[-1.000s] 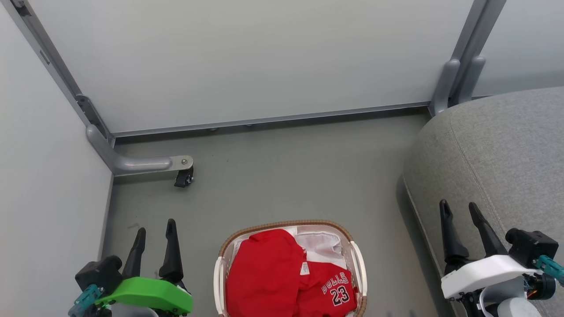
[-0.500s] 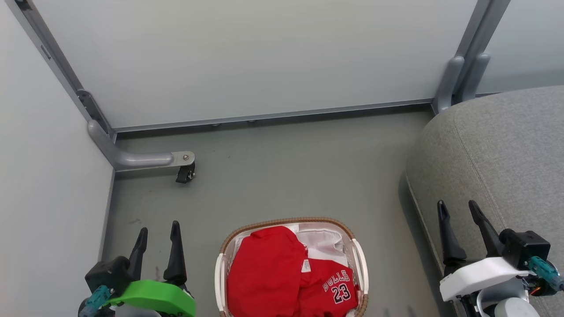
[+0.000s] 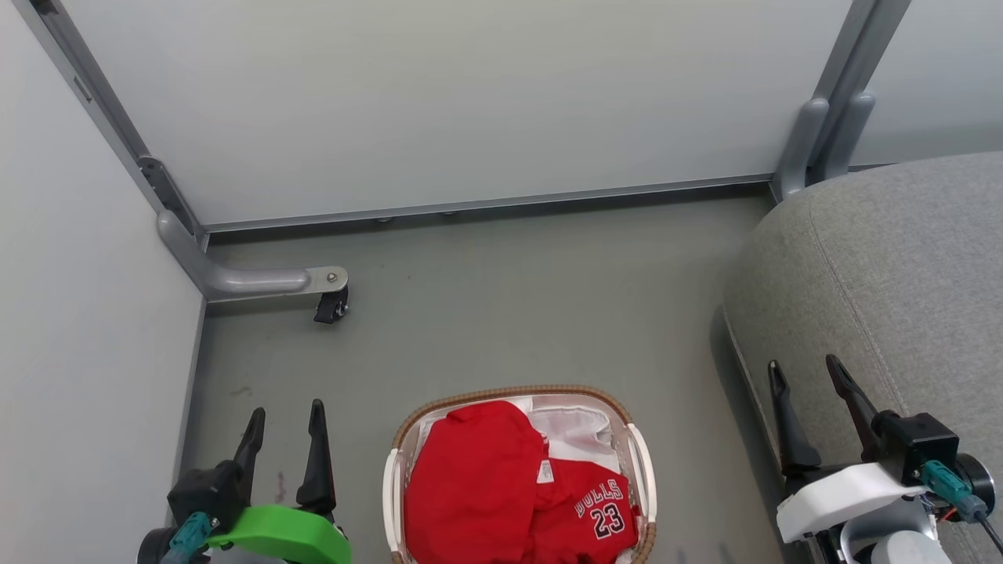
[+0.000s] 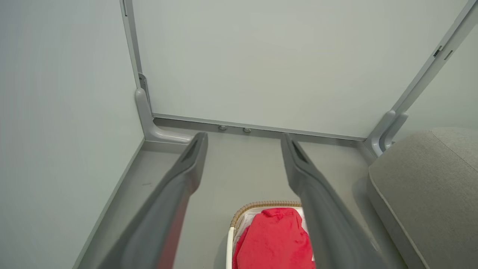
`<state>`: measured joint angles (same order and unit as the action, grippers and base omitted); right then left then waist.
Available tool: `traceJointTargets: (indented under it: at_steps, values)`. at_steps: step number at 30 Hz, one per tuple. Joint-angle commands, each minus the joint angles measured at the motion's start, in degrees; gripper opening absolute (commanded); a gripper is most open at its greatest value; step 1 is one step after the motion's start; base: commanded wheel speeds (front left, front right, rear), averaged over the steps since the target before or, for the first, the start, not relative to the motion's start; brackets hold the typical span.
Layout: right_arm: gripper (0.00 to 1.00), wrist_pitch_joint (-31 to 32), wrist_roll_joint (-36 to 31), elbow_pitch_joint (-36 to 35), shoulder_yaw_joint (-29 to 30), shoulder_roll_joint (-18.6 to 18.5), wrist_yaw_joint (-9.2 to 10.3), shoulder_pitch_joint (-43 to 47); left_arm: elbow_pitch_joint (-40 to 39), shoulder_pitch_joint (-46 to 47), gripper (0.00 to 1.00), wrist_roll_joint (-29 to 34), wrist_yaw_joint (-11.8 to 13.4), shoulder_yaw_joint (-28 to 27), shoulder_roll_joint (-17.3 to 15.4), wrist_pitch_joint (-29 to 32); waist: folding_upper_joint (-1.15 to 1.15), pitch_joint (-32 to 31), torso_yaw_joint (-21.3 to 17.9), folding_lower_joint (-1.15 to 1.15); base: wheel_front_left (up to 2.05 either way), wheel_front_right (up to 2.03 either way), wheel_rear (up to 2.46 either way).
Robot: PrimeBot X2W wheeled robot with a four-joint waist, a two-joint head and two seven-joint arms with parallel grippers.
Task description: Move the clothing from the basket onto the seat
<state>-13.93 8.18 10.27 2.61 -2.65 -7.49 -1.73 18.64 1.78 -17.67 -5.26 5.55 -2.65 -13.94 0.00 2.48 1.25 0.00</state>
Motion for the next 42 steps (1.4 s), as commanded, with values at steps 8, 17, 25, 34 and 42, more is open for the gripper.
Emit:
traceJointTargets:
  at_steps: [8,17,25,34,42]
  values:
    - [1.0,-1.2,-3.9,0.1,-0.1,-0.4,0.0,1.0,0.9,0.4,1.0,3.4,0.3,0.2,-0.4,-1.2,0.0,0.2,0.2,0.0,0.0,0.0,0.0]
    - [1.0,-1.4,-4.1,0.1,-0.2,-0.4,0.0,1.0,1.4,0.5,1.0,3.6,0.2,0.1,-0.4,-1.3,0.0,0.3,0.2,0.0,0.0,0.0,0.0]
    - [1.0,-1.4,-4.0,0.3,-0.2,-0.4,0.0,1.0,1.7,0.6,1.0,3.4,0.0,0.0,-0.4,-1.3,0.0,0.3,0.2,0.0,0.0,0.0,0.0]
    - [1.0,-1.4,-4.0,0.1,-0.2,-0.4,0.0,0.9,1.6,0.6,1.0,3.4,-0.1,0.2,-0.4,-1.3,0.0,0.7,0.1,0.0,0.0,0.0,0.0]
    - [1.0,-1.4,-4.2,-0.5,-0.5,-0.4,0.0,-0.4,1.9,1.7,1.0,4.2,-0.4,1.5,-0.4,-1.3,0.0,2.9,-0.5,0.0,0.0,0.0,0.0]
